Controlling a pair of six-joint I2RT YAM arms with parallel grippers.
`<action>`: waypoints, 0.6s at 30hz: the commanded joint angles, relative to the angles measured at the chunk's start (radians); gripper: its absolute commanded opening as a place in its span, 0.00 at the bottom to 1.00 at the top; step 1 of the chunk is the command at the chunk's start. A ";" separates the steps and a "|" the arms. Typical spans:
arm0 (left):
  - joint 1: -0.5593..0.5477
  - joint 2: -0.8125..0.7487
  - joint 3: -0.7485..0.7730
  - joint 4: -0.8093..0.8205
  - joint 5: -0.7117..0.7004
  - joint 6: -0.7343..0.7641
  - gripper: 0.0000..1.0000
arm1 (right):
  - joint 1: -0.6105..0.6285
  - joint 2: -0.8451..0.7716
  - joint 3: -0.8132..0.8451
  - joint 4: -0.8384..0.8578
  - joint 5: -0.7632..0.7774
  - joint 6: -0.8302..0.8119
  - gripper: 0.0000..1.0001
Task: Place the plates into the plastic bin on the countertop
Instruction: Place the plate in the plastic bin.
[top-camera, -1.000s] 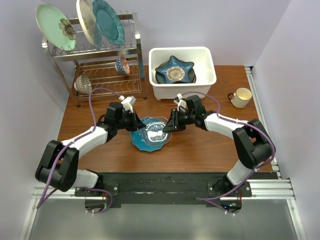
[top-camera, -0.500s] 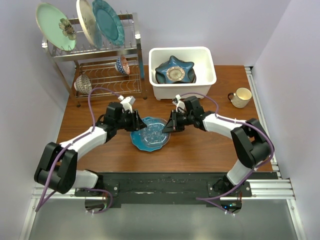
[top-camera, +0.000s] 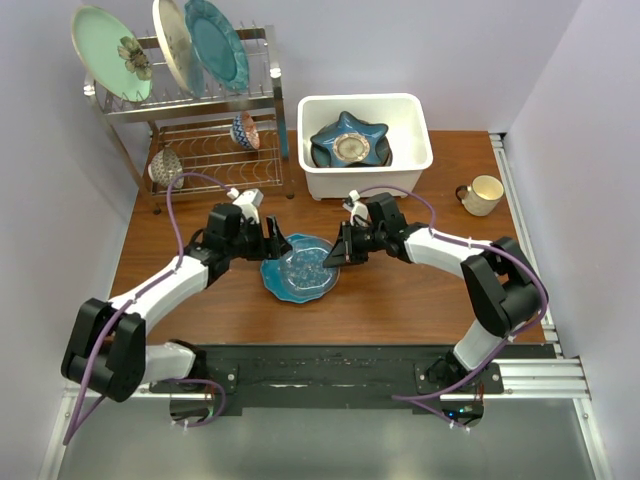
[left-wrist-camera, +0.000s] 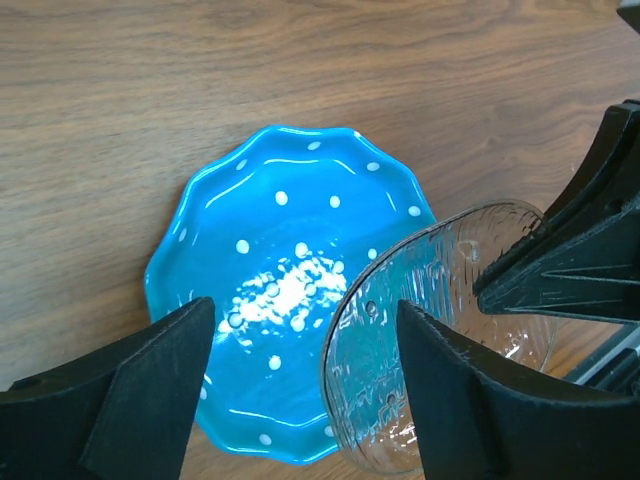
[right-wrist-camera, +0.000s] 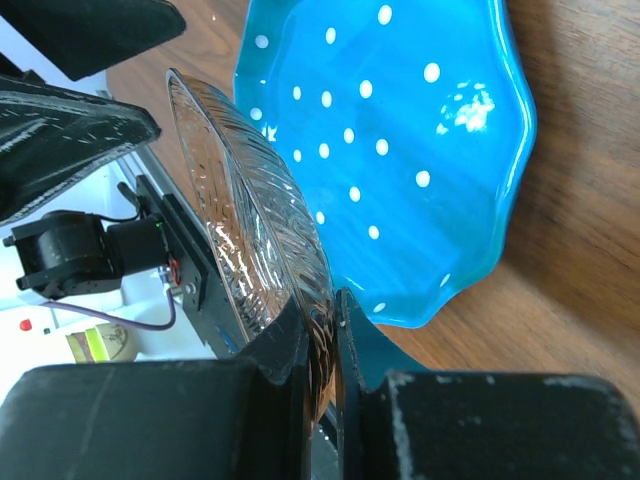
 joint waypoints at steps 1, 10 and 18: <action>0.002 -0.050 0.034 -0.015 -0.058 0.024 0.80 | 0.003 -0.027 0.045 -0.017 -0.006 -0.035 0.00; 0.002 -0.107 0.034 -0.035 -0.124 0.019 0.84 | 0.000 -0.039 0.099 -0.136 0.045 -0.110 0.00; 0.003 -0.168 0.037 -0.059 -0.157 0.017 0.86 | -0.038 -0.036 0.168 -0.211 0.088 -0.158 0.00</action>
